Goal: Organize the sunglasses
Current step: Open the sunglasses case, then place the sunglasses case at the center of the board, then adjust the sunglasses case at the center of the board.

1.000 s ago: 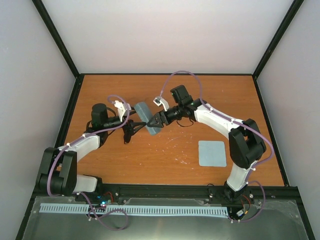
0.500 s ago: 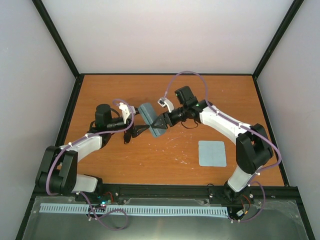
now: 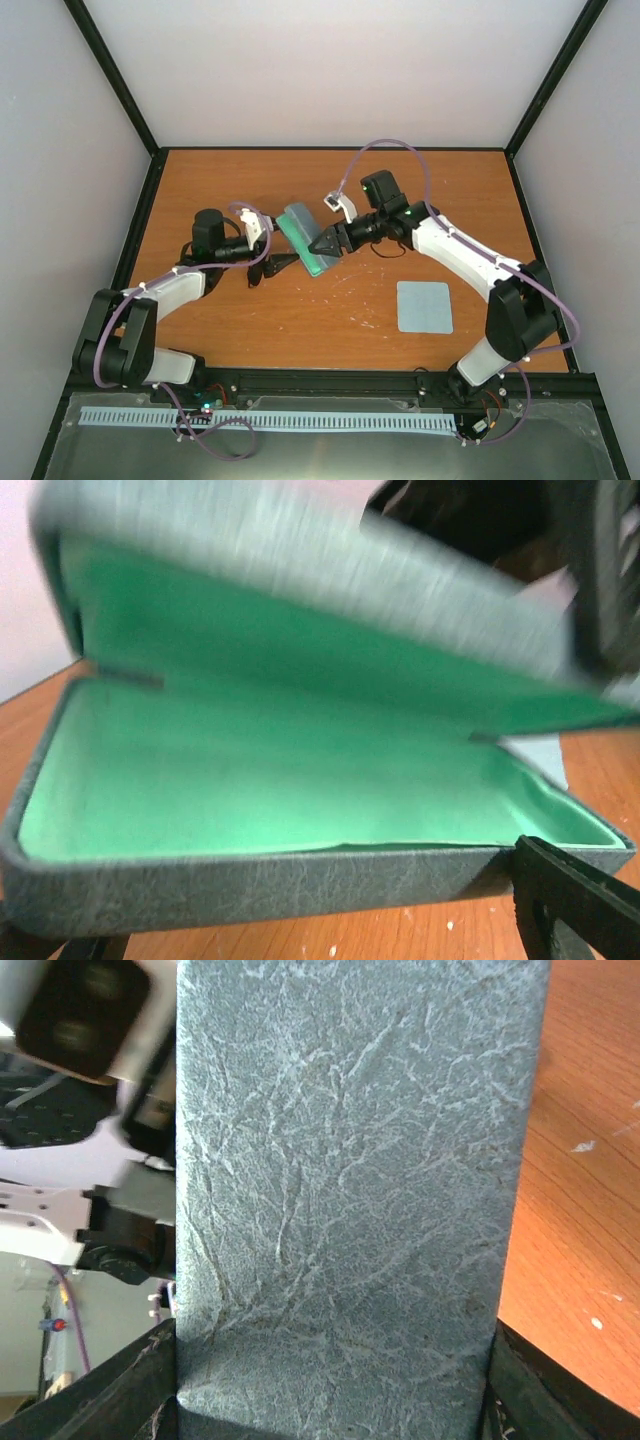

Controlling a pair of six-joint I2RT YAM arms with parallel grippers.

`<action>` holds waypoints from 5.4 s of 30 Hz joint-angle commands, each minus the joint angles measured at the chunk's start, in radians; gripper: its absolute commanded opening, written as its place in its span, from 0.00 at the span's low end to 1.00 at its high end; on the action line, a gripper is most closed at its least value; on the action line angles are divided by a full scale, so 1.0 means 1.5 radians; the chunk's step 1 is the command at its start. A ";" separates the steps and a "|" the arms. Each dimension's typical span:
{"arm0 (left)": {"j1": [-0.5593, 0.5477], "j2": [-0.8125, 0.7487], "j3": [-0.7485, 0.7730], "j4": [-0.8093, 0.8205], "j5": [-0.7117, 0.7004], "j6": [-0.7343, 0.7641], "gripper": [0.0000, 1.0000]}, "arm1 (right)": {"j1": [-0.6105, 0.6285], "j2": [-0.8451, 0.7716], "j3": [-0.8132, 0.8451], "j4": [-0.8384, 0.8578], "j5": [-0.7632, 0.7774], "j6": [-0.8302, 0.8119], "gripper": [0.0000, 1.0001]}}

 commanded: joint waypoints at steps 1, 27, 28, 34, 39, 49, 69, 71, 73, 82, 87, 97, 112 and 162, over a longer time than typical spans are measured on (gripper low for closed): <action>-0.020 0.031 -0.007 -0.026 -0.111 0.049 0.99 | 0.043 -0.077 0.014 0.078 -0.224 0.017 0.03; -0.013 -0.087 0.013 -0.183 -0.251 0.086 0.99 | -0.174 0.256 0.081 -0.055 -0.087 -0.074 0.03; -0.011 -0.089 0.012 -0.185 -0.250 0.086 1.00 | -0.178 0.270 0.086 -0.059 -0.094 -0.078 0.03; -0.007 -0.091 0.008 -0.181 -0.246 0.086 0.99 | -0.205 0.325 0.102 -0.078 -0.116 -0.093 0.11; -0.007 -0.089 0.006 -0.178 -0.237 0.085 0.99 | -0.210 0.335 0.102 -0.085 -0.091 -0.090 0.39; -0.007 -0.089 -0.003 -0.165 -0.230 0.082 0.99 | -0.209 0.318 0.105 -0.106 -0.054 -0.096 0.60; -0.007 -0.095 -0.017 -0.156 -0.219 0.078 0.99 | -0.191 0.279 0.118 -0.135 0.081 -0.093 0.76; -0.007 -0.096 -0.020 -0.155 -0.220 0.081 0.99 | -0.182 0.258 0.118 -0.144 0.113 -0.088 0.76; -0.006 -0.096 -0.023 -0.154 -0.220 0.081 0.99 | -0.168 0.243 0.121 -0.157 0.146 -0.088 0.76; -0.007 -0.105 -0.033 -0.148 -0.219 0.088 0.99 | -0.072 0.221 0.125 -0.193 0.314 -0.054 0.75; -0.007 -0.110 -0.037 -0.150 -0.222 0.090 0.99 | -0.030 0.226 0.131 -0.218 0.422 -0.026 0.74; -0.007 -0.115 -0.043 -0.151 -0.219 0.087 1.00 | -0.011 0.218 0.125 -0.241 0.556 0.019 0.63; -0.007 -0.121 -0.054 -0.143 -0.224 0.090 0.99 | 0.001 0.217 0.167 -0.269 0.650 -0.030 0.13; -0.002 -0.102 -0.030 -0.144 -0.218 0.081 0.99 | -0.197 0.217 0.026 0.158 0.437 -0.932 0.06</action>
